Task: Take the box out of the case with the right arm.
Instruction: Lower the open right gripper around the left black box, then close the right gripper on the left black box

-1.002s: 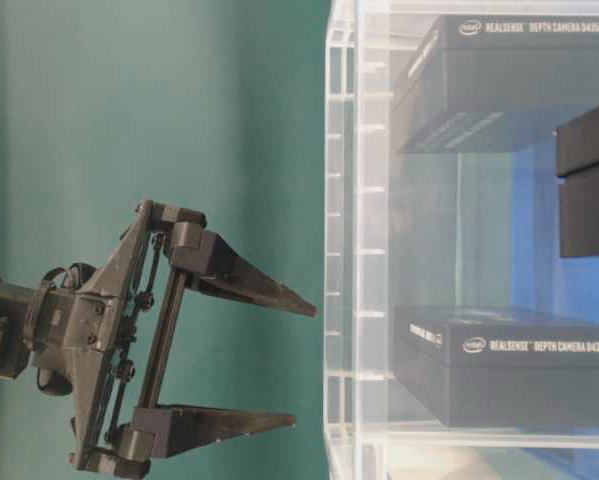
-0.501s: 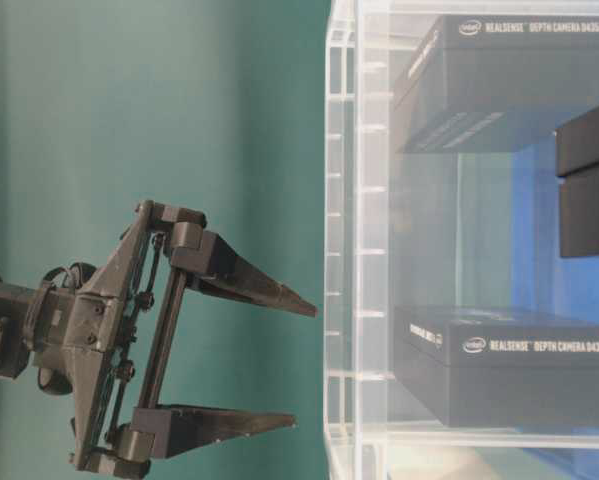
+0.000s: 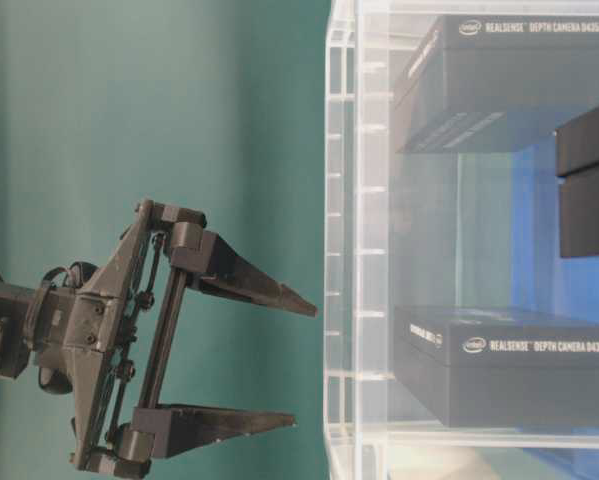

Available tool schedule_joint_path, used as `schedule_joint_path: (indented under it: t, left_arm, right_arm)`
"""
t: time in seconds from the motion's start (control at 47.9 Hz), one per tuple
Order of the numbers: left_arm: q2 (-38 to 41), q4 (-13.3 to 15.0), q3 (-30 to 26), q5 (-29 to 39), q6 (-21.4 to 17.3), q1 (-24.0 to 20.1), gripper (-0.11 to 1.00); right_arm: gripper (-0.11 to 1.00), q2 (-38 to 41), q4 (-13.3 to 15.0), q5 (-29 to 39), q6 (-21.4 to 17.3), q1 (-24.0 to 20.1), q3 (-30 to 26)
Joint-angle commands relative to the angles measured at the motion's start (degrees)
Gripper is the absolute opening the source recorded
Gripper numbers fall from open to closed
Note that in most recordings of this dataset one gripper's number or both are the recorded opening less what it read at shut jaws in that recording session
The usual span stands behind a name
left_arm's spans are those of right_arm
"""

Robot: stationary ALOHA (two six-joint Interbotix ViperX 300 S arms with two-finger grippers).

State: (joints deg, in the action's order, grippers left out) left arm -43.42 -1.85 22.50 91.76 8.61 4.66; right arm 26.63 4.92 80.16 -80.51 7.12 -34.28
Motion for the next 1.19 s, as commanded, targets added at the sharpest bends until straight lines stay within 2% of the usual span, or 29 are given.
schedule_joint_path:
  t: [0.0,0.167,0.418,0.856,1.169]
  left_arm:
    - [0.18,-0.09,-1.49,-0.18,-0.09,0.09,0.0]
    - [0.18,-0.09,-1.49,-0.18,-0.09,0.09,0.0]
    - [0.18,-0.09,-1.49,-0.18,-0.09,0.09,0.0]
    - [0.09,-0.09,-1.49,-0.18,0.0,0.09,0.0]
    - [0.26,-0.09,-1.49,-0.18,0.0,0.09,0.0]
  right_arm:
    - [0.94,-0.97,0.26,-0.26,0.18,0.09,-1.32]
    - [0.94,-0.62,0.44,-0.35,0.18,0.0,-1.32]
    - [0.94,-0.26,2.2,-0.35,0.09,0.09,-1.32]
    - [0.94,0.79,2.2,-2.02,0.0,0.44,-0.44]
    - [0.94,0.88,2.2,-4.22,0.0,0.79,3.78]
